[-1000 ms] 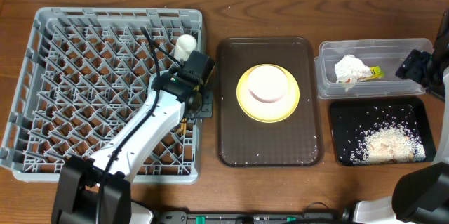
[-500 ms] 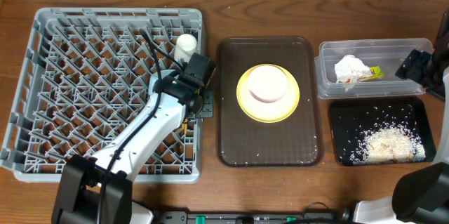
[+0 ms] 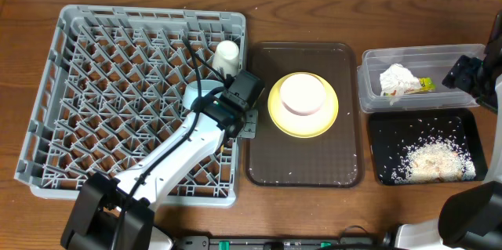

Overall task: Sort waste into correct bins and load items into the dishwasher rack
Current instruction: 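Move the left gripper right toward the yellow plate stack, then lower the left gripper over the pink plate on the yellow plate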

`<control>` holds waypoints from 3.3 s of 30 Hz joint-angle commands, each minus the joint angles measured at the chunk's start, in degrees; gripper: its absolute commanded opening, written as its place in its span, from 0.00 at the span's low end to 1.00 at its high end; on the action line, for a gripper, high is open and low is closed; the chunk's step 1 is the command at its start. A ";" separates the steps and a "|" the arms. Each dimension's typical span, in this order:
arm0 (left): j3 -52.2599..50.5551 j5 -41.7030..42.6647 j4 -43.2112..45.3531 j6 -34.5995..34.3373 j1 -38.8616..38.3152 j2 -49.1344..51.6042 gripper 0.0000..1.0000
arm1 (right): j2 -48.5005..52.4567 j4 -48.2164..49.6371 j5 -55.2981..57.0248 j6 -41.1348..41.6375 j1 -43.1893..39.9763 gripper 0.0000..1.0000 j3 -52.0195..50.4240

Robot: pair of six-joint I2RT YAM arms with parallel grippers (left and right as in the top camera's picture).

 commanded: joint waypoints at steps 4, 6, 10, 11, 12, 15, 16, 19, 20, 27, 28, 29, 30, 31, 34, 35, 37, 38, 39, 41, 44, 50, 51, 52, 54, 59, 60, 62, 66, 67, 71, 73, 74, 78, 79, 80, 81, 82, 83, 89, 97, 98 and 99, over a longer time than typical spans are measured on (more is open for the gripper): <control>0.31 -7.08 -0.09 1.77 -0.68 0.33 0.35 | -0.94 -0.04 0.59 0.76 -0.61 0.99 0.26; 0.55 -9.55 -0.17 1.95 -0.68 0.33 0.38 | -0.94 -0.04 0.59 0.76 -0.61 0.99 0.26; 3.34 -11.74 -1.57 3.32 -0.68 -0.07 0.39 | -0.94 -0.04 0.59 0.76 -0.61 0.99 0.26; 4.37 -11.82 -2.23 3.41 -0.63 -0.28 0.39 | -0.94 -0.04 0.59 0.76 -0.61 0.99 0.26; 5.53 -11.80 -2.99 3.48 -0.57 -0.61 0.39 | -0.94 -0.04 0.59 0.76 -0.61 0.99 0.26; 9.31 -11.72 -5.22 3.10 -0.04 -1.86 0.39 | -0.94 -0.04 0.59 0.76 -0.61 0.99 0.26; 10.64 -11.69 -6.05 2.32 -0.04 -2.36 0.39 | -0.94 -0.04 0.59 0.76 -0.61 0.99 0.26; 13.38 -9.51 -7.21 1.07 -0.04 -3.78 0.38 | -0.94 -0.04 0.59 0.76 -0.61 0.99 0.26; 13.86 -7.32 -7.15 -0.39 -0.04 -4.26 0.37 | -0.94 -0.04 0.59 0.76 -0.61 0.99 0.26; 13.81 5.70 -3.21 -4.50 -1.73 -2.32 0.29 | -0.94 -0.04 0.59 0.76 -0.61 0.99 0.26; 13.81 5.62 -2.82 -4.46 -2.27 -1.53 0.29 | -0.94 -0.04 0.59 0.76 -0.61 0.99 0.26; 13.81 5.46 -2.40 -4.48 -2.78 -0.68 0.29 | -0.94 -0.04 0.59 0.76 -0.61 0.99 0.26; 13.81 5.51 -1.81 -4.50 -3.28 0.37 0.29 | -0.94 -0.04 0.59 0.76 -0.61 0.99 0.26; 13.81 5.51 -1.31 -4.50 -3.74 1.22 0.29 | -0.94 -0.04 0.59 0.76 -0.61 0.99 0.26; 13.81 5.51 1.25 -4.48 -5.53 4.02 0.29 | -0.94 -0.04 0.59 0.76 -0.61 0.99 0.26; 13.81 5.51 2.45 -4.50 -6.19 4.96 0.29 | -0.94 -0.04 0.59 0.76 -0.61 0.99 0.26; 13.81 5.49 5.01 -4.48 -7.52 6.71 0.29 | -0.94 -0.04 0.59 0.76 -0.61 0.99 0.26; 13.81 5.49 6.36 -4.46 -8.09 7.48 0.29 | -0.94 -0.04 0.59 0.76 -0.61 0.99 0.26; 13.81 5.49 7.76 -4.44 -8.63 8.24 0.29 | -0.94 -0.04 0.59 0.76 -0.61 0.99 0.26; 13.81 5.40 11.17 -4.24 -9.64 9.86 0.29 | -0.94 -0.04 0.59 0.76 -0.61 0.99 0.26; 13.81 5.25 16.50 -4.20 -10.58 12.44 0.29 | -0.94 -0.04 0.59 0.76 -0.61 0.99 0.26; 13.81 5.25 20.04 -4.20 -10.97 16.96 0.26 | -0.94 -0.04 0.59 0.76 -0.61 0.99 0.26; 13.75 5.25 19.85 -3.63 -10.97 17.18 0.26 | -0.94 -0.04 0.59 0.76 -0.61 0.99 0.26; 13.70 5.25 19.63 -3.10 -10.97 17.20 0.26 | -0.94 -0.04 0.59 0.76 -0.61 0.99 0.26; 13.68 5.25 18.91 -2.73 -10.97 17.18 0.26 | -0.94 -0.04 0.59 0.76 -0.61 0.99 0.26; 13.68 5.11 14.78 -2.71 -10.97 17.18 0.26 | -0.94 -0.04 0.59 0.76 -0.61 0.99 0.26; 13.68 4.79 14.32 -2.60 -10.93 17.16 0.26 | -0.94 -0.04 0.59 0.76 -0.61 0.99 0.26; 13.70 4.83 14.19 -0.39 -10.93 17.14 0.26 | -0.94 -0.04 0.59 0.76 -0.61 0.99 0.26; 13.70 4.81 14.01 0.31 -10.93 16.15 0.27 | -0.94 -0.04 0.59 0.76 -0.61 0.99 0.26; 13.70 4.48 14.01 0.31 -10.84 15.52 0.30 | -0.94 -0.04 0.59 0.76 -0.61 0.99 0.26; 13.70 -0.09 12.26 0.11 -10.80 12.57 0.31 | -0.94 -0.04 0.59 0.76 -0.61 0.99 0.26; 13.70 -3.06 9.75 -1.92 -10.80 11.15 0.24 | -0.94 -0.04 0.59 0.76 -0.61 0.99 0.26; 13.70 -3.56 8.83 -2.58 -10.80 10.86 0.19 | -0.94 -0.04 0.59 0.76 -0.61 0.99 0.26; 12.90 -3.56 5.99 -7.08 -10.99 11.37 0.08 | -0.94 -0.04 0.59 0.76 -0.61 0.99 0.26; 12.39 -3.58 5.84 -7.54 -11.17 11.78 0.08 | -0.94 -0.04 0.59 0.76 -0.61 0.99 0.26; 11.78 -3.58 5.90 -7.85 -11.37 12.39 0.08 | -0.94 -0.04 0.59 0.76 -0.61 0.99 0.26; 11.23 -3.58 6.16 -8.17 -11.56 12.94 0.08 | -0.94 -0.04 0.59 0.76 -0.61 0.99 0.26; 10.62 -3.58 7.04 -8.17 -11.76 13.64 0.08 | -0.94 -0.04 0.59 0.76 -0.61 0.99 0.26; 10.08 -3.58 7.98 -8.15 -12.00 14.38 0.08 | -0.94 -0.04 0.59 0.76 -0.61 0.99 0.26; 9.35 -3.61 10.58 -8.13 -12.07 18.47 0.09 | -0.94 -0.04 0.59 0.76 -0.61 0.99 0.26; 9.33 -3.61 7.91 -8.09 -12.07 20.61 0.09 | -0.94 -0.04 0.59 0.76 -0.61 0.99 0.26; 9.35 -3.61 6.67 -8.11 -12.07 20.44 0.09 | -0.94 -0.04 0.59 0.76 -0.61 0.99 0.26; 9.35 -3.61 5.33 -8.09 -12.07 20.09 0.09 | -0.94 -0.04 0.59 0.76 -0.61 0.99 0.26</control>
